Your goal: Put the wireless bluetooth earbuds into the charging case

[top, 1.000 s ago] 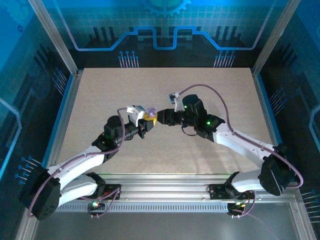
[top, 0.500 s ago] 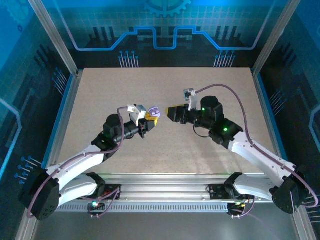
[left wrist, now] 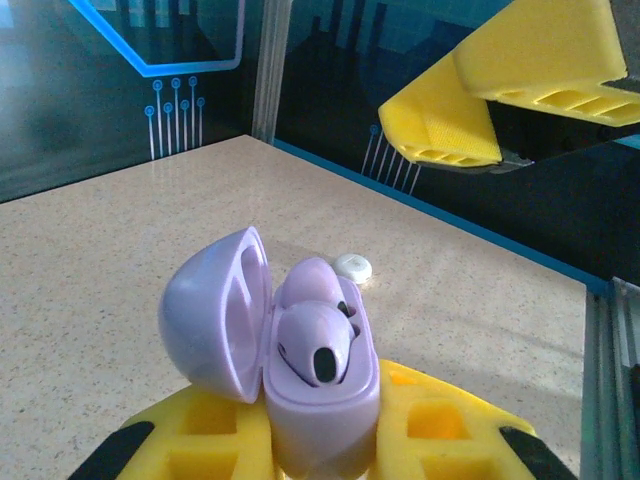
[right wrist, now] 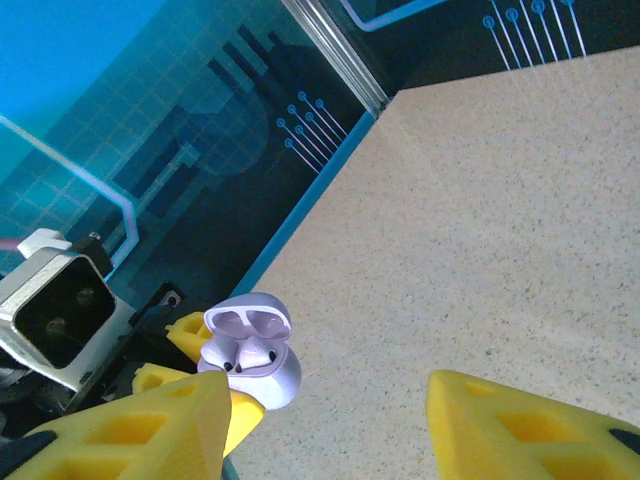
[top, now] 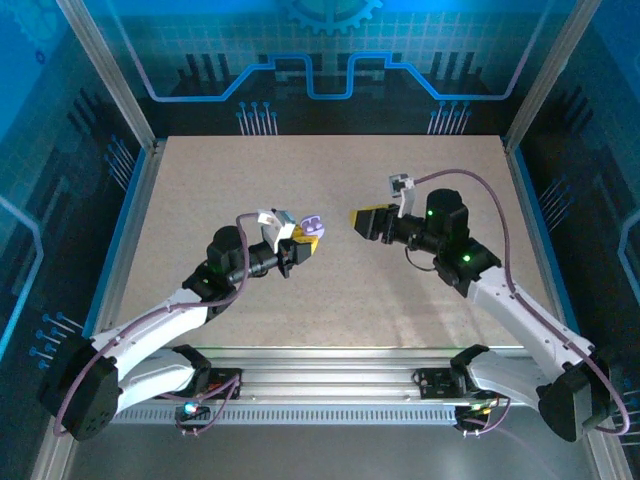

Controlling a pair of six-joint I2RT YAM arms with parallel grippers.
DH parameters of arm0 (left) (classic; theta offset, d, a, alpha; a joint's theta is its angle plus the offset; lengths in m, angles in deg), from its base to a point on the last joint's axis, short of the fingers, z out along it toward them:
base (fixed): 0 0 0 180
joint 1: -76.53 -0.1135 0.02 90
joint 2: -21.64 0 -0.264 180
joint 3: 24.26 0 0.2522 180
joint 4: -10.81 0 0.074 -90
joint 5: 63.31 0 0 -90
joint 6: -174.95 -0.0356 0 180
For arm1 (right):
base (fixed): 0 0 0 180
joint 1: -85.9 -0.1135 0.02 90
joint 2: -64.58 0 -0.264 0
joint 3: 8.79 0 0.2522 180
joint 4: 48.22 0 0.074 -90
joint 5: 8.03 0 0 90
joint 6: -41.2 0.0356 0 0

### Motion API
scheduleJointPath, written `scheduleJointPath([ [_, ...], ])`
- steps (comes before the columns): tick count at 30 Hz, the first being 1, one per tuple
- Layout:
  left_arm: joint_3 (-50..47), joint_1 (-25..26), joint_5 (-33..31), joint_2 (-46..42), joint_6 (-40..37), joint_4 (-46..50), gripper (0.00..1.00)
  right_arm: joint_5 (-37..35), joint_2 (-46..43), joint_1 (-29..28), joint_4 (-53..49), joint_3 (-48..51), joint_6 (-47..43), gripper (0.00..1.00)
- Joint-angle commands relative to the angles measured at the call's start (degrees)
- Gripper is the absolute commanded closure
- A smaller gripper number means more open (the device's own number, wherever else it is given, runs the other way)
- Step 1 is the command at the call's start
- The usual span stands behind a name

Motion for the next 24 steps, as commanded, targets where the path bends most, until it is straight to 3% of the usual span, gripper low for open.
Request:
scheduleJointPath([
  [1, 2.3, 0.1, 2.8, 0.3, -1.0, -0.3, 0.95, 2.2, -2.4, 1.4, 1.3, 1.7, -3.0, 0.45],
  [15, 3.8, 0.1, 8.2, 1.8, -0.7, -2.2, 0.94, 13.2, -6.3, 4.0, 2.7, 4.6, -24.5, 0.44],
  [24, 4.1, 0.1, 9.3, 1.8, -0.9, -2.6, 0.95, 26.7, -7.2, 9.5, -6.6, 2.8, -40.8, 0.4],
])
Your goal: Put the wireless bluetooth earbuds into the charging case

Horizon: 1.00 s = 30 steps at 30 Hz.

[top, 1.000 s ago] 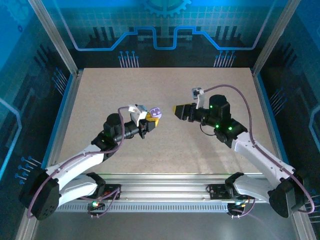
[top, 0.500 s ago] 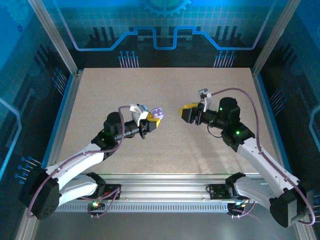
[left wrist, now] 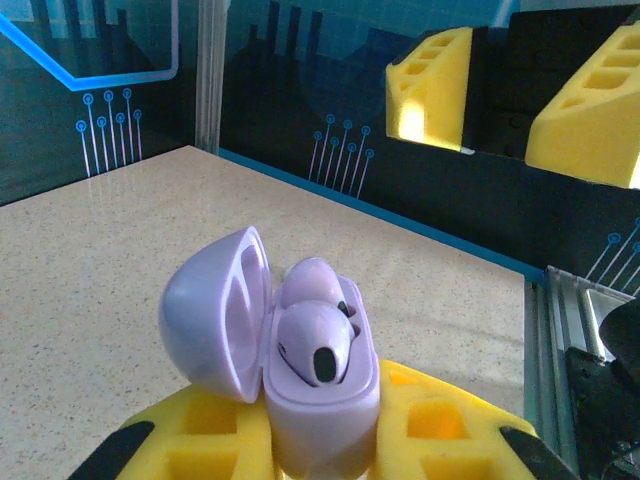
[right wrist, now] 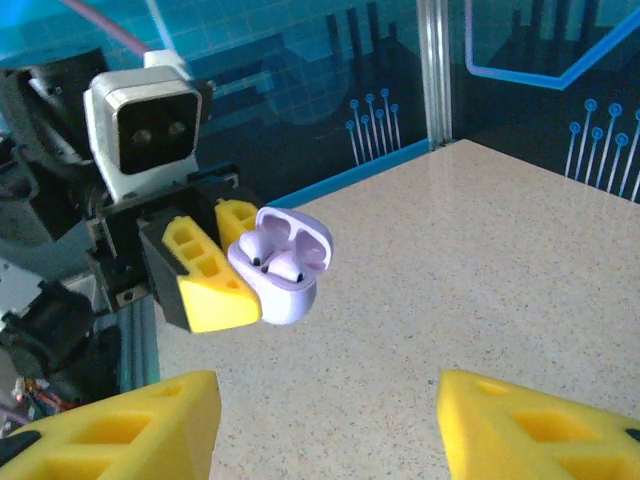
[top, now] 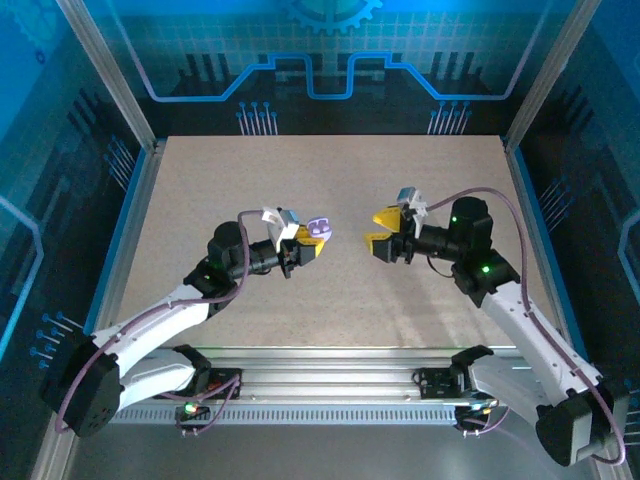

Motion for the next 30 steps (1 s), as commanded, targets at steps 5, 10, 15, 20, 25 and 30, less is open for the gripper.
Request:
scheduleJointPath([
  [5, 2.6, 0.1, 4.4, 0.8, -0.9, -2.3, 0.94, 12.5, 2.0, 1.3, -17.2, -5.2, -21.5, 0.38],
  [10, 3.1, 0.1, 6.3, 0.8, -1.6, -2.5, 0.94, 12.7, 6.4, 1.1, -24.9, -11.0, -27.3, 0.39],
  [15, 3.3, 0.1, 8.5, 0.8, -1.5, -3.7, 0.94, 9.0, 10.1, -1.1, -24.8, -13.4, -28.2, 0.39],
  [20, 4.0, 0.0, 9.2, 0.6, -1.9, -3.0, 0.94, 7.0, 14.0, -3.6, -25.0, -16.2, -29.0, 0.39],
  [25, 4.4, 0.0, 9.3, 0.0, -2.6, -1.9, 0.94, 4.5, 18.4, -7.7, -27.5, -19.9, -32.0, 0.4],
  [30, 4.4, 0.1, 9.5, -0.3, -2.7, -1.3, 0.95, 5.9, 22.7, -9.7, -28.4, -23.2, -33.4, 0.4],
])
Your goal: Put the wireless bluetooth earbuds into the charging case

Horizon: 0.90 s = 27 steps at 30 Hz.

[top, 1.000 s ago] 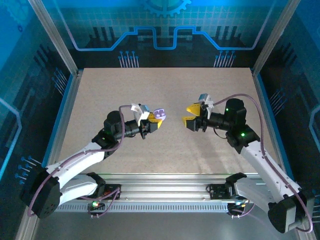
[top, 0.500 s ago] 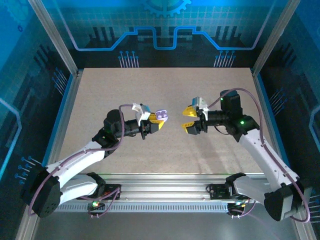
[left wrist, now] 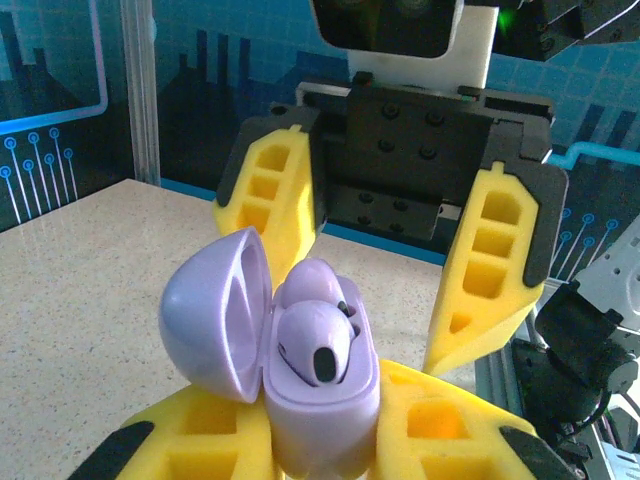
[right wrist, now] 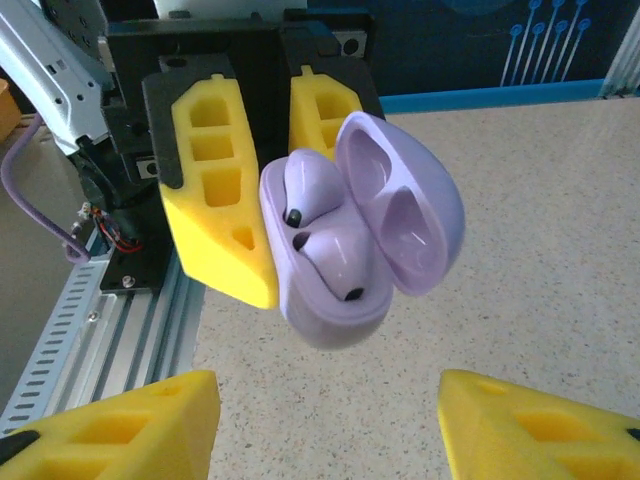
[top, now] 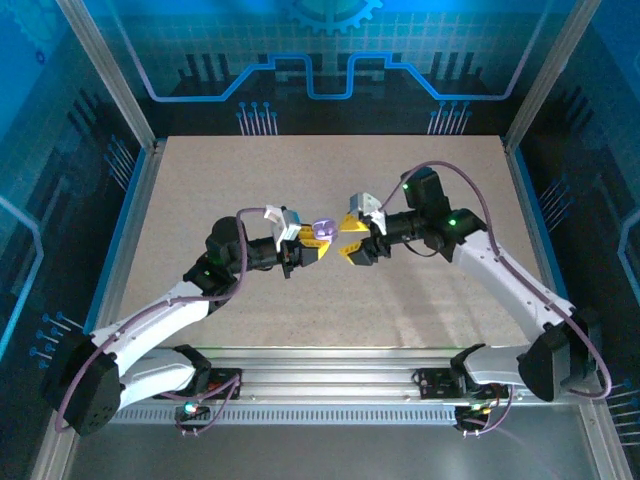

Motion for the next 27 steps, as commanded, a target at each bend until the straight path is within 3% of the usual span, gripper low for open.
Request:
scheduleJointPath([
  [1, 1.9, 0.1, 2.0, -0.9, -1.5, -0.1, 0.95, 1.1, 2.5, -1.6, -2.9, -3.5, -2.6, 0.41],
  [11, 1.9, 0.1, 2.1, -1.1, -2.3, 1.6, 0.94, 5.0, 4.1, -3.1, -5.8, -6.9, -6.5, 0.46],
  [23, 1.3, 0.1, 1.5, -0.8, -2.1, 2.4, 0.94, 7.4, -3.3, -0.1, -3.2, -3.5, -6.3, 0.5],
  [27, 1.2, 0.1, 2.0, -0.8, -1.6, 1.6, 0.94, 3.8, -5.6, 0.7, -2.6, -1.6, -6.4, 0.52],
])
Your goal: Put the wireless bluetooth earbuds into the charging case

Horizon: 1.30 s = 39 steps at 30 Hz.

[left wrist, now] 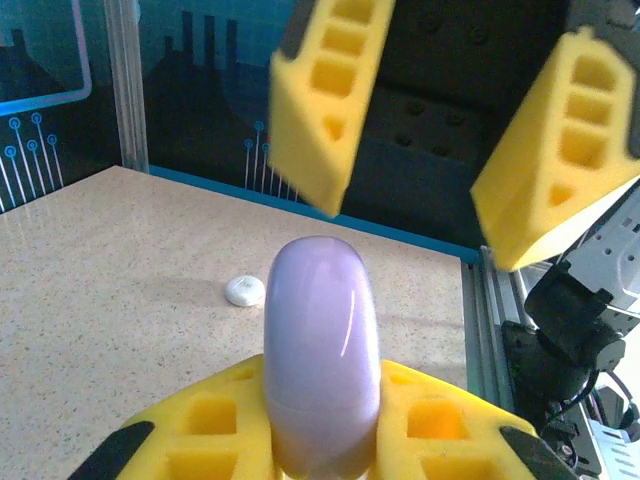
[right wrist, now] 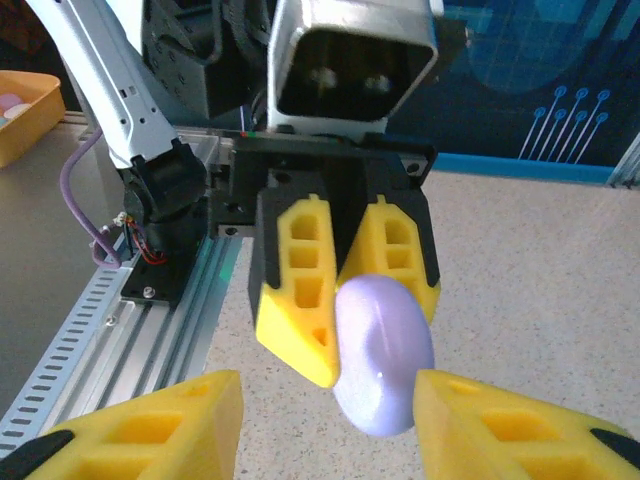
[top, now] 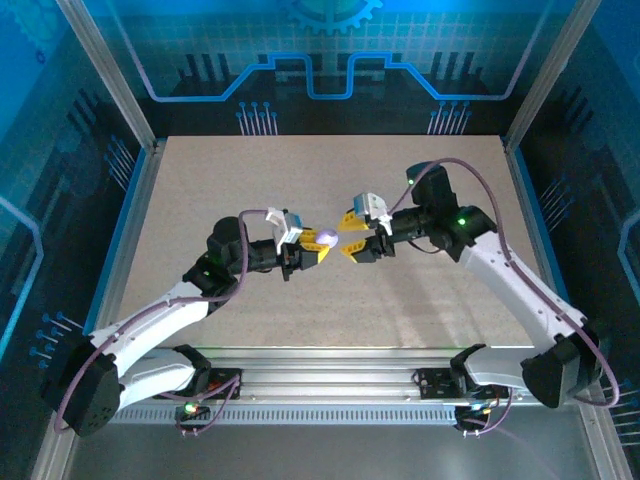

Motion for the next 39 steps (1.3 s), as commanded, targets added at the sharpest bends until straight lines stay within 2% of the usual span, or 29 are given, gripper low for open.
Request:
scheduleJointPath([
  [1, 1.2, 0.1, 1.1, -0.4, -0.2, -1.2, 0.94, -0.8, -1.5, 1.0, 0.1, 1.4, -1.0, 0.53],
  [11, 0.9, 0.1, 2.6, -1.0, -0.3, -2.2, 0.95, -0.7, 4.3, -0.6, -3.1, -3.4, -3.2, 0.54],
  [28, 0.9, 0.1, 2.8, -1.2, -0.4, -1.6, 0.94, 4.1, 9.2, -2.0, -7.9, -7.3, -6.8, 0.61],
  [30, 0.9, 0.0, 2.8, -1.3, -0.4, -1.5, 0.94, 4.5, 9.7, -2.1, -8.3, -7.7, -7.2, 0.64],
  [39, 1.2, 0.0, 2.5, -1.9, -1.1, 0.0, 0.94, 4.8, 11.6, -2.3, -12.2, -10.0, -9.4, 0.85],
])
